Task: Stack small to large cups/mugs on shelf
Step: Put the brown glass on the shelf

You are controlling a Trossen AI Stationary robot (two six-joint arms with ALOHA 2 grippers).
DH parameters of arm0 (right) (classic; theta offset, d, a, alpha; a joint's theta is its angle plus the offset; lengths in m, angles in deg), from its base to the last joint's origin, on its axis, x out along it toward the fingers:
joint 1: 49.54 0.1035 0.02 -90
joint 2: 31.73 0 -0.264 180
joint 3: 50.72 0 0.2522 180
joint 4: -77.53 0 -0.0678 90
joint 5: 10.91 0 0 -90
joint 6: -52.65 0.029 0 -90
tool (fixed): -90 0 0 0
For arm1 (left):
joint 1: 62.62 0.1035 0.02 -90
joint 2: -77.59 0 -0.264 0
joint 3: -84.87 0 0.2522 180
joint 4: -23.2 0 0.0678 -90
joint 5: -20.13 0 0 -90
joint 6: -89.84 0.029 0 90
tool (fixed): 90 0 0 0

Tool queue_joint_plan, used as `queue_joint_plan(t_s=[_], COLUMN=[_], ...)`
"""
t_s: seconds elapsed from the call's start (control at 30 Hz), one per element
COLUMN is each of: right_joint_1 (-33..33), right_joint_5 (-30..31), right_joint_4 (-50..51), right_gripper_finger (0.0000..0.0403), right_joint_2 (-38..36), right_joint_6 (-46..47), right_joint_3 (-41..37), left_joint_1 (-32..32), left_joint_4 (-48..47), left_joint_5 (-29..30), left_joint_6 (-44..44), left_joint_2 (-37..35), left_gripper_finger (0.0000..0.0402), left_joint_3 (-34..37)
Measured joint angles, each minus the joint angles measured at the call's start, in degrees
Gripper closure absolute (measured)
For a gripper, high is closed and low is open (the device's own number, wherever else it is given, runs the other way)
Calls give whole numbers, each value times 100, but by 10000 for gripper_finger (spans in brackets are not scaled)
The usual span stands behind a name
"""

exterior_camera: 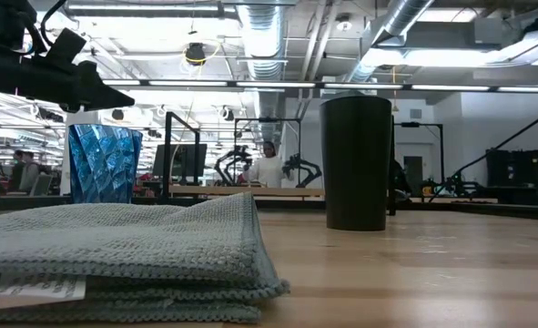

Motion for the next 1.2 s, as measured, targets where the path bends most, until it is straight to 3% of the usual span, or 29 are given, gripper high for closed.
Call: queue_joint_plan(t_s=[0.2, 0.4, 1.0, 1.2], right_joint_1=[11, 121, 291, 567], right_joint_5=[-472, -738, -840, -1257], right_joint_4=[0, -7, 17, 962], right_gripper_finger=[295, 268, 264, 267], right_joint_2=[2, 2, 208, 489], right_joint_6=[268, 657, 1193, 1505], right_joint_3=[-2, -2, -9, -11], left_joint_1=[1, 1, 1, 1], left_joint_4=[-2, -2, -2, -2], left_joint_5=[0, 0, 0, 0], left_joint_6=[0, 150, 160, 157], left_joint_2=[0, 1, 1, 0], left_gripper_finger=[401, 401, 401, 401], left_joint_3=[0, 0, 0, 0])
